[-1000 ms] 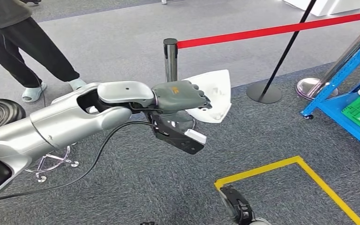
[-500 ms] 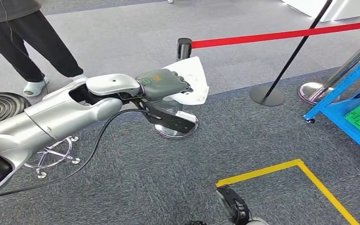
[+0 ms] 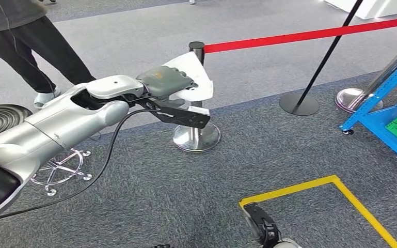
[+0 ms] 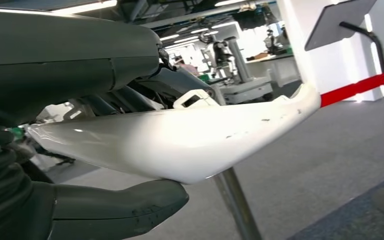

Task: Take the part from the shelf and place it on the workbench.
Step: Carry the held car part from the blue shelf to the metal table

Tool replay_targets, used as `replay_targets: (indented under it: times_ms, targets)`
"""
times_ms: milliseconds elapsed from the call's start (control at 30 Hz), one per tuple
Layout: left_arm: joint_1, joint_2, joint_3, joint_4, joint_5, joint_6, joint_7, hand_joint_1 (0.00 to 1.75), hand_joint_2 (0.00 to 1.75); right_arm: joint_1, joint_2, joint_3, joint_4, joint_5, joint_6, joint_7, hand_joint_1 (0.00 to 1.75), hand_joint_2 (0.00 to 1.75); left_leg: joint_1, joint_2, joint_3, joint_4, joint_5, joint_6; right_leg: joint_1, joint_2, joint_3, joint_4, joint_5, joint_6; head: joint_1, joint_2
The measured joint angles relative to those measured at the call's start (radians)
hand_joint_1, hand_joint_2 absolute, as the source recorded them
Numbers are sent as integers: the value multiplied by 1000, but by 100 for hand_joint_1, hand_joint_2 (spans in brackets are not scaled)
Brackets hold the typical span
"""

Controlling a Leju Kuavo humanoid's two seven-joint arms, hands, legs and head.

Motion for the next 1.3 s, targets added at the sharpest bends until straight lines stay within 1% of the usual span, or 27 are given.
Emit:
replay_targets:
  times_ms: [67, 133, 167, 233, 300, 333, 400, 433, 467, 500, 533, 600, 633, 667, 733, 800, 867, 933, 967, 1000, 1033, 1067, 1100, 1133, 1200, 1267, 1300]
  targets:
    - [-4, -2, 0, 7, -4, -1, 3, 175, 175, 0, 0, 0, 0, 1, 3, 0, 0, 0, -1, 5, 63, -121, 66, 6, 1, 0, 1, 0, 0, 2, 0, 0]
    - [-11, -7, 1, 14, -5, -3, 7, 175, 175, 0, 0, 0, 0, 5, 8, -1, 0, 0, -2, 12, 124, -239, 102, 14, 5, -1, -1, 3, -1, 10, 1, 0]
    - [-13, -10, 1, 18, -7, -5, 9, 175, 175, 0, 0, 0, 0, 7, 10, -2, 0, 0, -4, 14, 135, -263, 103, 17, 7, -2, -2, 3, 0, 15, 1, 0]
    - [-15, -13, 1, 26, -12, -10, 11, 175, 175, 1, 0, 0, 0, 10, 13, -3, 0, 0, -5, 9, 136, -271, 104, 27, 6, -6, -4, -1, 1, 26, 2, 0]
    - [-17, -15, 2, 33, -16, -14, 13, 175, 175, 0, 0, 0, 0, 13, 15, -4, 0, 0, -2, 5, 138, -276, 108, 37, 4, -6, -14, 19, -16, 34, 3, 0]
    - [-18, -17, 3, 37, -17, -15, 13, 175, 175, 0, 0, 0, 0, 14, 16, -5, 0, 0, 0, 2, 139, -278, 110, 41, 4, -5, -33, 59, -40, 38, 4, 0]
    - [-19, -22, 5, 46, -18, -21, 13, 175, 175, 1, 0, -1, 0, 16, 16, -5, 0, 0, 0, -3, 139, -277, 110, 45, 3, -3, -95, 194, -104, 43, 7, 0]
    - [-18, -23, 5, 50, -19, -25, 13, 175, 175, 1, 0, -1, 0, 18, 16, -4, 0, 0, 0, -7, 139, -277, 110, 46, 3, -3, -125, 255, -125, 45, 8, 0]
    - [-16, -23, 5, 54, -19, -29, 13, 175, 175, 2, 0, -1, 0, 19, 16, -4, 0, 0, 0, -10, 139, -277, 109, 46, 3, -3, -142, 286, -129, 46, 8, 0]
    - [-15, -23, 6, 57, -20, -32, 13, 175, 175, 2, 0, -1, 0, 21, 16, -4, 0, 0, 0, -15, 140, -276, 109, 46, 2, -3, -139, 276, -113, 47, 8, 0]
    - [-15, -24, 7, 59, -20, -33, 13, 175, 175, 2, 0, -1, 0, 22, 16, -3, 0, 0, 1, -20, 140, -276, 109, 45, 1, -1, -116, 226, -81, 47, 8, 0]
    - [-17, -26, 11, 62, -21, -36, 13, 175, 175, 2, 1, -2, 0, 25, 16, -2, 0, 0, 1, -32, 140, -273, 106, 38, -5, 18, -45, 83, -21, 49, 9, 0]
    - [-18, -27, 13, 64, -21, -38, 14, 175, 175, 2, 2, -4, 0, 26, 16, -2, 0, 0, 0, -37, 137, -272, 106, 33, -7, 27, -20, 34, -6, 47, 9, 0]
    - [-19, -28, 14, 66, -21, -41, 14, 175, 175, 2, 2, -7, 0, 26, 16, -1, 0, 0, 0, -42, 134, -271, 108, 27, -7, 34, -7, 9, -3, 43, 9, 0]
    - [-19, -28, 15, 70, -18, -48, 15, 175, 175, 1, 3, -12, 0, 29, 16, 0, 0, 0, 1, -48, 130, -274, 112, 18, -5, 30, -6, 7, -3, 29, 9, 0]
    - [-19, -27, 19, 73, -12, -58, 15, 175, 175, 1, 4, -16, 0, 30, 17, -1, 0, 0, 1, -39, 123, -259, 98, 9, -5, 21, -4, 5, -1, 17, 7, 0]
    - [-21, -27, 23, 74, -5, -67, 15, 175, 175, 1, 4, -20, 0, 31, 17, -2, 0, 0, 0, -18, 82, -174, 49, 2, -5, 9, -3, 3, -1, 7, 2, 0]
    - [-19, -28, 25, 77, -2, -73, 15, 175, 175, 2, 4, -23, 0, 33, 17, -3, 0, 0, 0, -6, 15, -44, -5, -1, -3, -4, -3, 3, -3, 2, -1, 0]
    - [-18, -28, 25, 78, -3, -73, 15, 175, 175, 2, 4, -23, 0, 33, 17, -3, 0, 0, 0, -4, -7, -4, -13, -1, -2, -10, -3, 3, -3, 1, -2, 0]
    - [-16, -28, 25, 80, -4, -73, 15, 175, 175, 2, 4, -24, 0, 33, 17, -3, 0, 0, 0, -3, -12, 3, -4, 0, -2, -17, -2, 3, -3, 1, -2, 0]
    - [-16, -27, 25, 81, -6, -72, 15, 175, 175, 2, 4, -24, 0, 34, 17, -3, 0, 0, 0, -1, 1, -26, 21, 3, -1, -22, -2, 3, -4, 2, -2, 0]
    - [-17, -27, 25, 81, -8, -71, 15, 175, 175, 2, 4, -24, 0, 35, 17, -3, 0, 0, 0, 6, 30, -83, 54, 5, -1, -28, 0, 3, -5, 3, -2, 0]
    - [-18, -27, 26, 81, -10, -70, 15, 175, 175, 2, 4, -24, 0, 36, 17, -3, 0, 0, -2, 23, 66, -148, 82, 8, 2, -33, 0, 4, -7, 6, -2, 0]
    - [-19, -27, 26, 81, -12, -70, 15, 175, 175, 2, 4, -25, 0, 37, 17, -3, 0, 0, -3, 37, 96, -204, 100, 11, 5, -37, 0, 7, -9, 10, -2, 0]
    - [-20, -28, 26, 81, -13, -69, 15, 175, 175, 3, 4, -25, 0, 40, 17, -2, 0, 0, -7, 52, 124, -259, 108, 19, 10, -47, 1, 8, -11, 19, 0, 0]
    - [-20, -25, 27, 81, -14, -69, 15, 175, 175, 4, 5, -25, 0, 43, 17, -2, 0, 0, -7, 38, 123, -265, 108, 29, 9, -56, 3, 6, -13, 28, 3, 0]
    - [-19, -22, 27, 81, -14, -70, 15, 175, 175, 3, 5, -25, 0, 45, 16, -2, 0, 0, -6, 31, 125, -266, 109, 35, 7, -51, 0, 16, -23, 33, 4, 0]
